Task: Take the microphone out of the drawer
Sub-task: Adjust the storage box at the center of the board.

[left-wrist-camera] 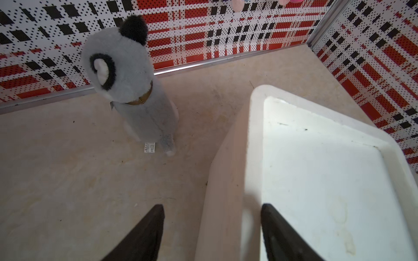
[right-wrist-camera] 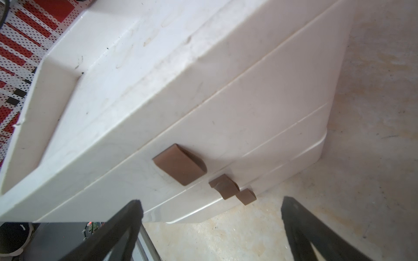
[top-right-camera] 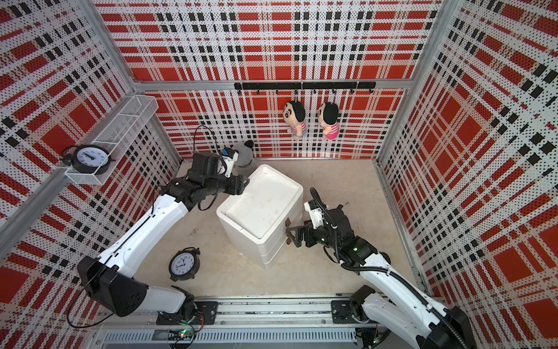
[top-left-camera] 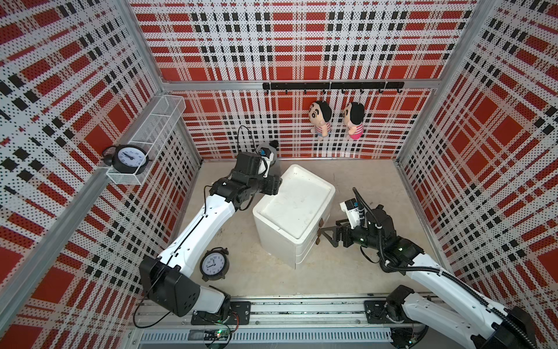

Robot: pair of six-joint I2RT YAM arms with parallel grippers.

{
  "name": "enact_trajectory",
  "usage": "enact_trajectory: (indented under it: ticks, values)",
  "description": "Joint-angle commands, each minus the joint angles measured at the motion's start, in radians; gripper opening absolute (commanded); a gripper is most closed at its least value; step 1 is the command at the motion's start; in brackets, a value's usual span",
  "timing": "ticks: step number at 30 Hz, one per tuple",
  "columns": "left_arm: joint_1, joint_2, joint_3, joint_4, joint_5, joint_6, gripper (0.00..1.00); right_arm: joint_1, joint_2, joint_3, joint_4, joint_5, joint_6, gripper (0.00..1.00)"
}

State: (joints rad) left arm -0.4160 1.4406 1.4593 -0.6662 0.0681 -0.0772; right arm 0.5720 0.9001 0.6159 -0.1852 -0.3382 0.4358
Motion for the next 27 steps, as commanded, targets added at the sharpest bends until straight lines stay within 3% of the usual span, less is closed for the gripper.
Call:
enact_trajectory:
  ticks: [1, 7, 27]
  values:
    - [-0.017, 0.033, 0.043, -0.047, -0.031, 0.022, 0.68, -0.006, -0.018, -0.004, 0.039, -0.025, -0.019, 1.0]
    - [-0.032, 0.067, 0.08, -0.09, -0.044, 0.041, 0.67, -0.006, 0.008, 0.001, 0.064, -0.027, -0.027, 1.0]
    - [-0.057, 0.154, 0.136, -0.085, 0.001, 0.067, 0.25, -0.047, 0.101, 0.011, 0.212, -0.114, -0.043, 1.0]
